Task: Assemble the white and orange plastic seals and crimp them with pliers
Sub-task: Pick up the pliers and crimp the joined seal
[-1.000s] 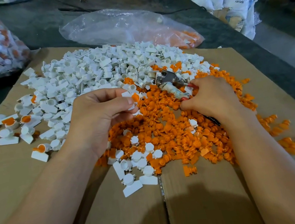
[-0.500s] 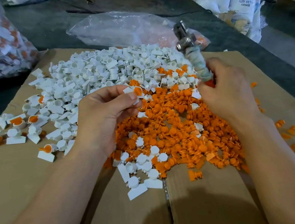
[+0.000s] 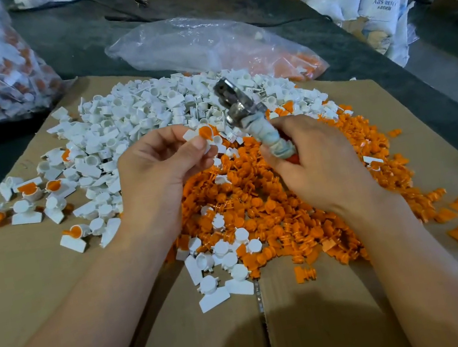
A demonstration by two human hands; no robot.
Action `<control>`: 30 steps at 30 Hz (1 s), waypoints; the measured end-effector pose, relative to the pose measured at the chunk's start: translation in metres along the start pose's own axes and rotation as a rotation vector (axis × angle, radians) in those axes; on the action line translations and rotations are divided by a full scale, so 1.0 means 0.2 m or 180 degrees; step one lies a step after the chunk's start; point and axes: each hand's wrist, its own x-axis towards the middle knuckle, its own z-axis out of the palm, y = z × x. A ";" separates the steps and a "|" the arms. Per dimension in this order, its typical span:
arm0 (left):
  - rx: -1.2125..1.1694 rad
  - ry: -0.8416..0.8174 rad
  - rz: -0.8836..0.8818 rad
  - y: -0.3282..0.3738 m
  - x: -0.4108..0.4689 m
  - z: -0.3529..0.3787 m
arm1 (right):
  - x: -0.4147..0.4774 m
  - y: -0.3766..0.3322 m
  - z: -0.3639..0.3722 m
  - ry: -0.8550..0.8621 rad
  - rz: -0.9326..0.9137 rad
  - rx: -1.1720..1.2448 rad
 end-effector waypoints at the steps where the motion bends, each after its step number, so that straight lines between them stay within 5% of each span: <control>1: 0.0030 0.0015 0.0059 0.00 0.00 0.00 | 0.00 -0.01 0.00 -0.0057 -0.0033 -0.0002; 30: -0.0048 0.0010 0.0443 0.01 -0.01 0.01 | -0.02 -0.04 0.01 -0.0194 -0.0344 -0.0116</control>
